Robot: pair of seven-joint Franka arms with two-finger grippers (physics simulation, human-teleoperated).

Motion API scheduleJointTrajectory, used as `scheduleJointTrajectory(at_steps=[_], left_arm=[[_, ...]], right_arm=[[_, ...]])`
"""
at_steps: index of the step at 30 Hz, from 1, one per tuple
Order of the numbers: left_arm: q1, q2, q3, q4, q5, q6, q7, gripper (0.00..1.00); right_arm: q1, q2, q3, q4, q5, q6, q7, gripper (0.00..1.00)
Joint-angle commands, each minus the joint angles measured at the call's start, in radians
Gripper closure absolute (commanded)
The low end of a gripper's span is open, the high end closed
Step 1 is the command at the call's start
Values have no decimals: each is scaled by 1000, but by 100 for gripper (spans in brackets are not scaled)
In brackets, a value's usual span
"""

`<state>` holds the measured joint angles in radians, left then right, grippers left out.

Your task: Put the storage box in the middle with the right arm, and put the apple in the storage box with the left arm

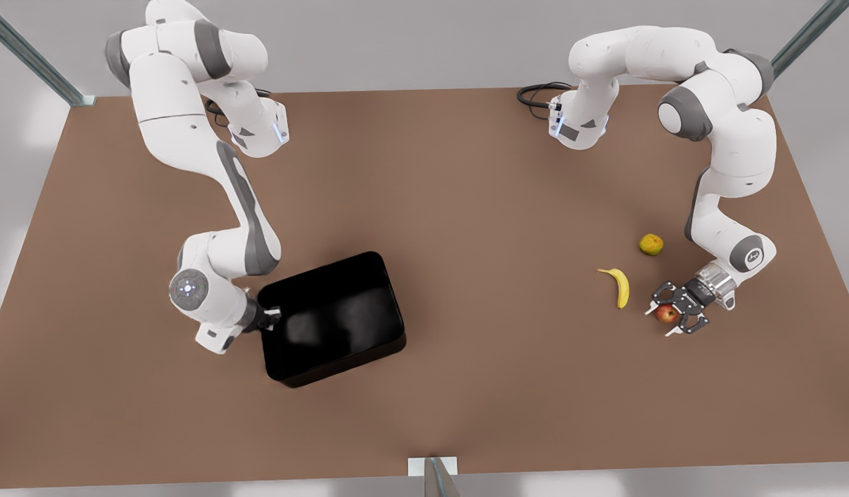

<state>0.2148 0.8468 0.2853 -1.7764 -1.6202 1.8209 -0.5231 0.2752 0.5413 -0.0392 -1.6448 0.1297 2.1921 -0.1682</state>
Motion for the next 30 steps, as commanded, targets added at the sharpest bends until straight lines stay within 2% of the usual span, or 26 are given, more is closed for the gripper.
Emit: scheduleJointTrajectory(at_steps=[1,5,6,9,10,11,13,14,15,18,21,22,23,24,26,28,30], left_arm=[[0,0,0,0,0,0,-2,32],[0,-2,6,-8,10,-3,5,31],[0,-2,6,-12,8,-3,5,23],[2,0,6,-14,9,-2,3,19],[5,5,6,-14,8,-2,-2,21],[5,6,6,-14,8,-2,-6,34],[6,6,6,-14,8,-2,-9,44],[6,6,6,-14,6,-2,-14,53],[6,5,6,-12,6,-3,-15,61],[6,0,6,-11,6,-8,-17,72],[6,-23,9,-3,8,-18,-43,76],[6,-34,11,-2,10,-18,-61,76],[5,-48,12,0,25,-20,-71,77],[6,-75,12,8,72,-22,-80,77],[5,-120,8,48,174,-34,-95,79],[3,-156,-23,112,330,-61,-95,79],[0,-187,-92,173,502,-54,-104,79]], right_arm=[[9,8,2,14,-4,0,2,79],[139,166,10,246,34,-46,25,79],[157,207,8,296,93,-52,25,79],[185,255,10,324,93,-38,24,79],[187,275,12,329,93,-37,22,79],[202,285,12,330,93,-35,24,79],[202,293,12,330,93,-19,24,75],[203,299,12,329,94,-15,24,0],[203,299,12,330,94,-11,19,0],[203,298,12,333,94,-11,19,0],[197,249,8,342,94,-35,18,0],[190,204,1,344,94,-104,22,0],[145,121,-4,335,93,-207,24,0],[91,17,-45,332,90,-399,18,0],[29,-142,-169,269,48,-658,21,0],[-47,-365,-191,99,-113,-660,16,0],[-67,-474,-205,34,-191,-663,18,0]])
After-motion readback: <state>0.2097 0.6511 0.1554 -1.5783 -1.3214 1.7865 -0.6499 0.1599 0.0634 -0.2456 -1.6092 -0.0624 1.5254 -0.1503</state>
